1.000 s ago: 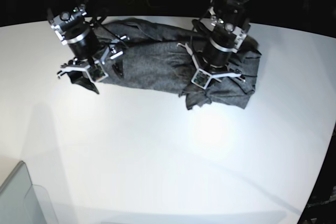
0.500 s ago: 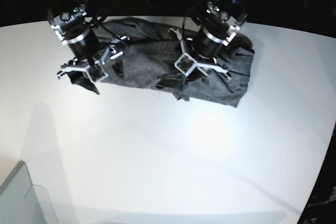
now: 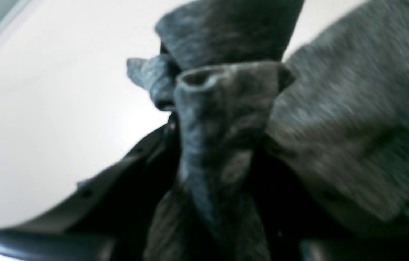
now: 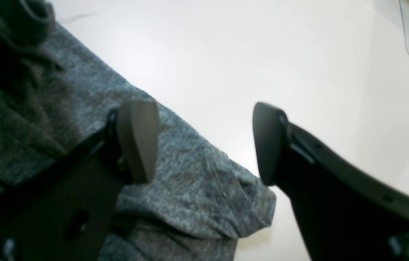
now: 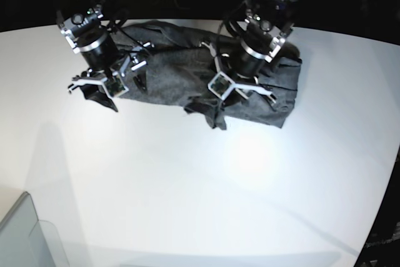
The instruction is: Layout the t-shirt on the table in an organized manner, then fold the t-shirt properly
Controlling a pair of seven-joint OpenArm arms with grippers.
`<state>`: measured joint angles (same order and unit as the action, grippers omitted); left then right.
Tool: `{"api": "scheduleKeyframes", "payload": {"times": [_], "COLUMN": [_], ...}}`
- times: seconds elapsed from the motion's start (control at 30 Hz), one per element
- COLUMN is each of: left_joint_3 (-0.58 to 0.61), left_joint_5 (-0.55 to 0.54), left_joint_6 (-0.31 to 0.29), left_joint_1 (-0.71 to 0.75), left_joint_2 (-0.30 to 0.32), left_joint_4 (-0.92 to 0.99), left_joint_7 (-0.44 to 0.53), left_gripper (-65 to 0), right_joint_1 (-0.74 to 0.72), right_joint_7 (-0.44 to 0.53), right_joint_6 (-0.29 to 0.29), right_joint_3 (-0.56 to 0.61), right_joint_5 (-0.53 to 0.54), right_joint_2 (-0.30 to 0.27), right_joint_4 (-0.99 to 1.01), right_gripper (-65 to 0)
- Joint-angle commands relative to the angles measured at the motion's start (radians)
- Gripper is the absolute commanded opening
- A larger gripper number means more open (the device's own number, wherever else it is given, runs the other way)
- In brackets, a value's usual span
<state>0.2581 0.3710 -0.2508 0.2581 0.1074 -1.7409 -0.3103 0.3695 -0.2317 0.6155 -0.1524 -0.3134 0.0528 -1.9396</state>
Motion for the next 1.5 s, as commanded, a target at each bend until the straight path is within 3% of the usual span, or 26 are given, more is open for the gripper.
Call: {"api": "scheduleKeyframes", "payload": {"times": [0.0,0.33,0.53,0.6,0.67,0.9,1.27,1.33,1.47], "left_joint_3": [0.004,0.011,0.013,0.013,0.014,0.010,-0.012,-0.084,-0.322], "left_joint_5": [0.007,0.343,0.386,0.386,0.383,0.176,-0.042,-0.080,-0.152], "left_joint_6": [0.008,0.008,0.006,0.005,0.003,-0.003,0.005,0.005,0.005], "left_joint_1": [-0.006,0.002,0.027,0.027,0.031,0.071,0.099,0.097,0.059], "left_joint_2": [-0.015,-0.114,-0.114,-0.114,-0.114,-0.113,-0.021,-0.030,-0.111], "left_joint_4": [-0.020,0.046,0.032,0.017,-0.014,-0.141,-0.241,-0.244,-0.207], "left_joint_7": [0.023,0.023,0.032,0.032,0.032,0.024,0.024,0.024,0.023], "left_gripper": [-48.3,-45.6,-19.8,-14.5,-13.3,-13.3,-13.3,-13.3,-13.3], "right_joint_1": [0.000,0.003,-0.005,-0.010,-0.017,-0.017,-0.020,-0.020,-0.020], "right_joint_7": [0.025,0.025,0.030,0.030,0.025,0.025,0.025,0.025,0.025], "right_joint_6": [-0.001,-0.001,-0.001,-0.001,-0.001,-0.001,-0.001,-0.001,-0.001], "right_joint_3": [0.000,0.000,-0.043,-0.043,-0.045,-0.059,-0.056,-0.056,-0.057], "right_joint_5": [0.015,0.015,0.015,0.015,0.015,0.015,0.015,0.015,0.015], "right_joint_2": [0.002,-0.001,0.002,0.002,0.002,0.003,0.002,0.002,0.002], "right_joint_4": [-0.028,-0.037,-0.037,-0.037,-0.037,-0.037,-0.036,-0.036,-0.036], "right_gripper": [-23.9,-23.9,-23.9,-23.9,-23.9,-23.9,-23.9,-23.9,-23.9]}}
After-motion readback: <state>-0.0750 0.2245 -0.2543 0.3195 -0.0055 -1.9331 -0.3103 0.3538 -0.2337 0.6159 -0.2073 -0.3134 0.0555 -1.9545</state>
